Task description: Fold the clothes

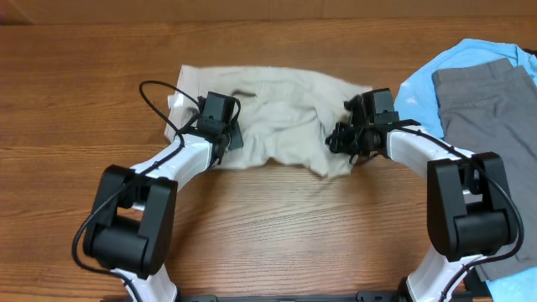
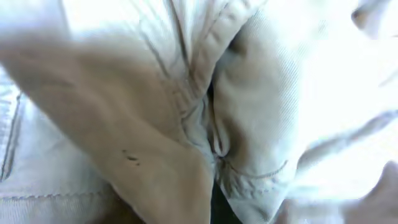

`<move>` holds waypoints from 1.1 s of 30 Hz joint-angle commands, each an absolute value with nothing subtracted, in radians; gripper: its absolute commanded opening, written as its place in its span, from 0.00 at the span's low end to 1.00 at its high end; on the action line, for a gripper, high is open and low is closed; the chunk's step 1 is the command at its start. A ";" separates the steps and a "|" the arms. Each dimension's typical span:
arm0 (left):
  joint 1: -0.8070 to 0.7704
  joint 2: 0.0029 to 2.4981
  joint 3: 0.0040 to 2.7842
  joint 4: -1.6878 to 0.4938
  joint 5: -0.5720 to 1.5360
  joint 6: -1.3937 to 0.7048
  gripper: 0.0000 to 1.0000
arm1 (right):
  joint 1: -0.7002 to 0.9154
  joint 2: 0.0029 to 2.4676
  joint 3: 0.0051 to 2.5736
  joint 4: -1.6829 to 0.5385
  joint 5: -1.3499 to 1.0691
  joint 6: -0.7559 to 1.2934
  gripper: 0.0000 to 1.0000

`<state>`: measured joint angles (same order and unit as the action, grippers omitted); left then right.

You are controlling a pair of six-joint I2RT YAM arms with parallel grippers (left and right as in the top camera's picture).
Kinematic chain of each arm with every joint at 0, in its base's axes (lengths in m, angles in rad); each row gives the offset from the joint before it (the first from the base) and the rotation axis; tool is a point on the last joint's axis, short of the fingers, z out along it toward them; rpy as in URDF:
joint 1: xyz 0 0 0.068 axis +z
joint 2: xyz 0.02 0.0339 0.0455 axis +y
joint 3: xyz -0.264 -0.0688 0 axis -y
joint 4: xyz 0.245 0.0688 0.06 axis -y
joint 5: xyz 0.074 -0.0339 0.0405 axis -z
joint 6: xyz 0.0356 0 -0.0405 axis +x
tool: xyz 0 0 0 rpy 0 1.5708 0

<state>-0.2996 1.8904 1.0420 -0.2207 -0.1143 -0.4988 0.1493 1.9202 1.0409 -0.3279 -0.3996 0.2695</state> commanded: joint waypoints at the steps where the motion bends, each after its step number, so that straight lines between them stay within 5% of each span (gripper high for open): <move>1: -0.265 2.056 0.992 -0.101 -0.220 -0.449 0.04 | 0.142 1.994 1.009 -0.232 -0.065 0.266 0.04; 7: -0.220 2.171 0.992 0.049 -0.216 -0.410 0.04 | 0.142 1.994 1.009 -0.113 0.010 0.236 0.04; 15: -0.201 2.027 1.040 -0.030 -0.210 -0.314 0.04 | 0.142 1.977 1.068 -0.163 -0.016 0.182 0.04; 23: -0.201 1.698 1.134 -0.257 -0.209 -0.315 0.08 | 0.139 1.858 1.264 -0.446 -0.050 0.149 0.04; 33: -0.201 1.444 1.138 -0.648 -0.210 -0.322 0.04 | 0.137 1.702 1.494 -1.096 -0.145 0.150 0.04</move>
